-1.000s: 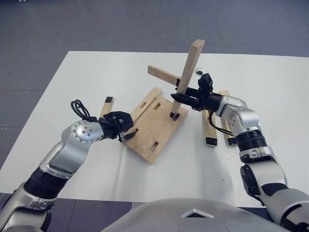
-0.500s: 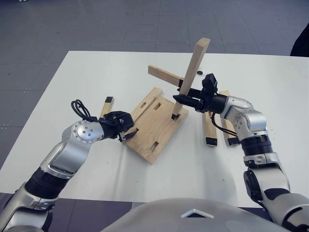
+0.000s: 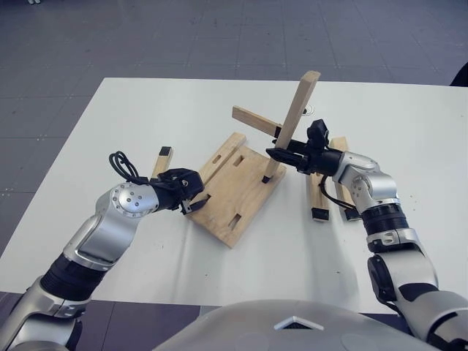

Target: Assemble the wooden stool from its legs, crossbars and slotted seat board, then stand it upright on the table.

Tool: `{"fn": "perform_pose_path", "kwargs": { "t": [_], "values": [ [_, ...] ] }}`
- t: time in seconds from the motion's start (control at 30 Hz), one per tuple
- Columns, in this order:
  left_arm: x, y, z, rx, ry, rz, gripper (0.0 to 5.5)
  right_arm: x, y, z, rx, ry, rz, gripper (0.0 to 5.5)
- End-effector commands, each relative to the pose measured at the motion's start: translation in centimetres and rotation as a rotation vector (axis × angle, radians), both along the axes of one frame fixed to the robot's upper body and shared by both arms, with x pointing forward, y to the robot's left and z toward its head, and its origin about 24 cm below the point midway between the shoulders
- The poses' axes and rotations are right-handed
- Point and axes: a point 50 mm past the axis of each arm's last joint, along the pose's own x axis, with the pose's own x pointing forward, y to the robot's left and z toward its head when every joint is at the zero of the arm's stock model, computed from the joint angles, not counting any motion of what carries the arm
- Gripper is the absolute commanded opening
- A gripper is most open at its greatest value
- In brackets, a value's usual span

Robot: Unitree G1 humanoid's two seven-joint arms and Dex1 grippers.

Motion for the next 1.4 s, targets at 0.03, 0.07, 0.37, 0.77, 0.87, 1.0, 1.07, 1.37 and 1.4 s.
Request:
{"fn": "perform_pose_path", "kwargs": {
  "t": [0.03,0.07,0.37,0.77,0.87,1.0,1.07,1.37,1.4],
  "values": [
    [-1.7,-0.1,-2.5,0.005,0.138,0.008,3.95,-2.9,0.6,-2.5,-0.186,-0.036,0.092,2.07],
    [-1.7,-0.1,-2.5,0.003,0.139,0.008,3.95,-3.8,0.9,-3.0,-0.201,-0.046,0.119,2.07],
    [-1.9,-0.6,-2.5,-0.013,0.139,0.014,3.95,-7.4,-0.2,-8.2,-0.347,-0.009,0.083,2.07],
    [-1.6,-0.9,-2.5,-0.028,0.129,0.032,3.95,-1.8,-2.9,-5.0,-0.342,0.015,-0.055,2.07],
    [-1.6,-1.0,-2.6,-0.032,0.127,0.034,3.95,-1.9,-2.8,-5.3,-0.332,0.034,-0.036,2.07],
    [-1.6,-1.0,-2.6,-0.034,0.128,0.032,3.95,-2.6,-2.5,-5.3,-0.254,0.141,0.026,2.07],
    [-1.6,-1.0,-2.6,-0.032,0.127,0.030,3.95,-2.4,-2.5,-4.7,-0.228,0.150,0.031,2.06],
    [-1.8,-1.1,-2.8,-0.035,0.133,0.024,3.95,-1.2,-1.7,-0.6,-0.191,0.020,0.043,2.06],
    [-1.8,-1.1,-2.8,-0.035,0.131,0.027,3.95,-1.4,-1.5,-0.7,-0.207,0.002,0.049,2.06]
  ]
}}
